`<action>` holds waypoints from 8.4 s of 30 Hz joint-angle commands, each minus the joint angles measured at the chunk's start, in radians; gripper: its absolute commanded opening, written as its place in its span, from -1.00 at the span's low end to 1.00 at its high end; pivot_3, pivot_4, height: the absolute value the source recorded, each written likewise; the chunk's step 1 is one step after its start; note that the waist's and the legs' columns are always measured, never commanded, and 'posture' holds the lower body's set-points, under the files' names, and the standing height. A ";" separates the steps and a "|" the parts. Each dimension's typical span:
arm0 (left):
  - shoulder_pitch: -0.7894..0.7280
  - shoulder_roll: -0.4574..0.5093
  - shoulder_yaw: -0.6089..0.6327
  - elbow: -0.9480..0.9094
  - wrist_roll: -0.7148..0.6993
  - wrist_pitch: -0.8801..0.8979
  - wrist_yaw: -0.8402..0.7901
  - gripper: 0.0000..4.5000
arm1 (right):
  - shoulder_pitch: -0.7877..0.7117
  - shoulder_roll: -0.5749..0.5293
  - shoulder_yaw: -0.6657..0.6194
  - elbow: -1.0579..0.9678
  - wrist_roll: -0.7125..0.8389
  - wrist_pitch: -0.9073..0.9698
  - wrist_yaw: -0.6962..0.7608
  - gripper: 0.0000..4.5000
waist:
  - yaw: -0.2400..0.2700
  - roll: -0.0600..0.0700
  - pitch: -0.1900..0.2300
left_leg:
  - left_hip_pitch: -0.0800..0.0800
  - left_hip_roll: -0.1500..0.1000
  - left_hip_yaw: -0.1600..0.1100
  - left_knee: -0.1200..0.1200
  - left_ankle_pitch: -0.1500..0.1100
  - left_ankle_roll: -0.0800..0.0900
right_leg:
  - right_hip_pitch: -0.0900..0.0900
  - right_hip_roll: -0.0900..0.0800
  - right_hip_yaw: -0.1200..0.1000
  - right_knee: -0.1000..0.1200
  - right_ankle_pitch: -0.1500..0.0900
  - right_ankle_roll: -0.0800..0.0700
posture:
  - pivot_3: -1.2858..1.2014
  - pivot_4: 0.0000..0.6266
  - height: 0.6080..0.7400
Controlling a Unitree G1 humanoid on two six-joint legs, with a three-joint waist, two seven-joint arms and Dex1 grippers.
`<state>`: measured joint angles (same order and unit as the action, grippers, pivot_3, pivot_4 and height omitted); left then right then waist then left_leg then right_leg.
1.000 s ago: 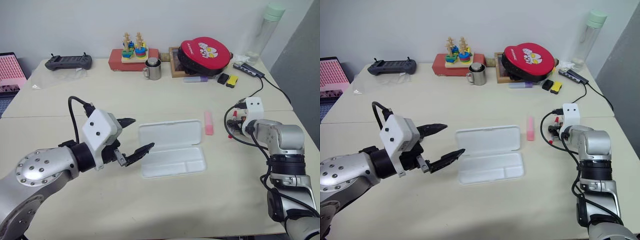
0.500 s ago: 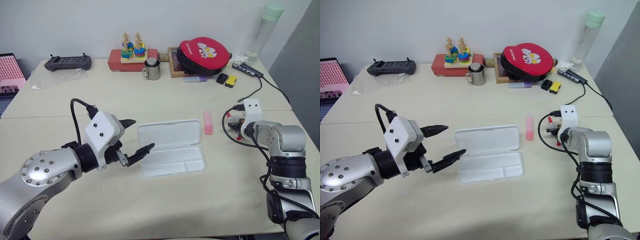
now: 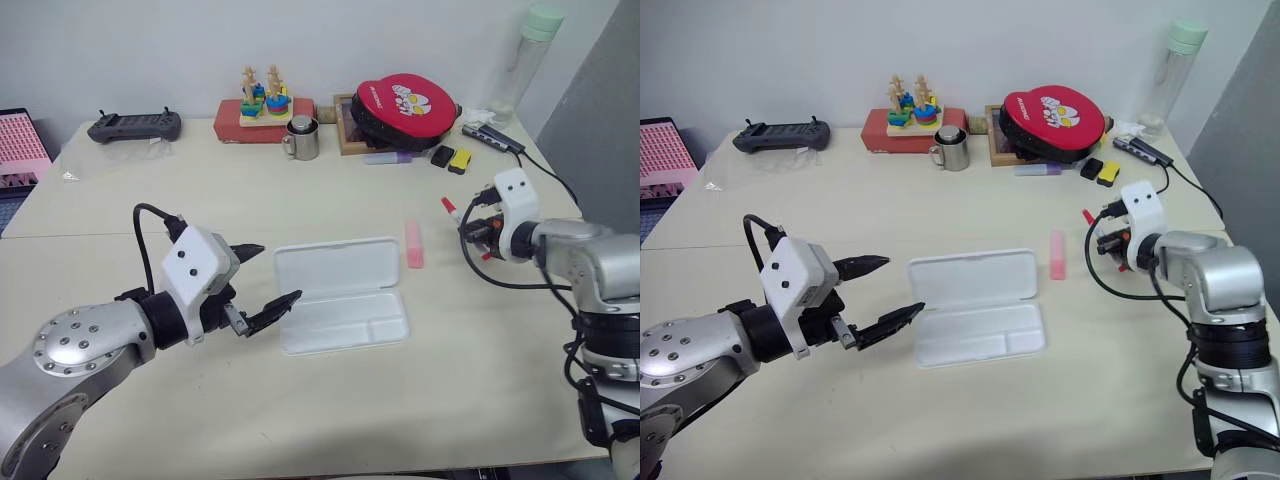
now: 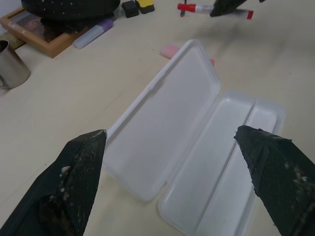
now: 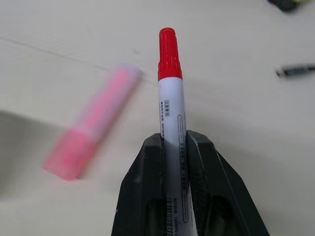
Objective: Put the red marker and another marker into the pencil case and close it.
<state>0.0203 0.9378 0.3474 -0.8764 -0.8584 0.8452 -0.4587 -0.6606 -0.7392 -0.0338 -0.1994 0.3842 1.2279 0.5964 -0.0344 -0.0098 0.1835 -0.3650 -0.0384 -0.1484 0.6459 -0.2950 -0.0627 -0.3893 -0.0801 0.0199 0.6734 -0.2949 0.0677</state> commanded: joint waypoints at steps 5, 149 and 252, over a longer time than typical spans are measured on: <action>0.029 0.001 0.033 -0.003 0.026 -0.035 -0.037 1.00 | 0.059 -0.159 -0.001 -0.227 0.216 -0.156 0.389 -0.88 | 0.004 -0.003 0.000 | 0.000 0.000 -0.001 0.000 0.000 0.000 | 0.002 0.000 -0.001 -0.001 0.000 0.000 | 0.03 -0.52 1.00; 0.018 0.028 0.037 0.027 -0.016 -0.017 -0.135 1.00 | -0.108 0.230 0.178 0.343 -0.234 -0.168 0.022 0.23 | 0.001 -0.005 0.002 | -0.002 0.002 -0.002 -0.001 0.003 -0.006 | 0.000 0.002 -0.002 -0.006 0.001 -0.001 | 0.03 -0.52 1.00; 0.069 0.075 -0.020 0.175 0.149 -0.062 -0.376 1.00 | 0.030 0.182 0.509 -0.140 -0.213 -0.588 0.488 0.99 | 0.002 -0.006 0.002 | 0.001 0.016 0.006 0.000 0.002 -0.005 | 0.001 0.012 -0.001 -0.006 0.004 -0.006 | 0.03 -0.52 1.00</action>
<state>0.1017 1.0158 0.3275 -0.6962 -0.7188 0.7993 -0.8382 -0.6009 -0.5640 0.5244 -0.2942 0.1394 0.6209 1.0732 -0.0325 -0.0159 0.1854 -0.3640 -0.0227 -0.1422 0.6456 -0.2929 -0.0670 -0.3885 -0.0680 0.0186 0.6672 -0.2906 0.0619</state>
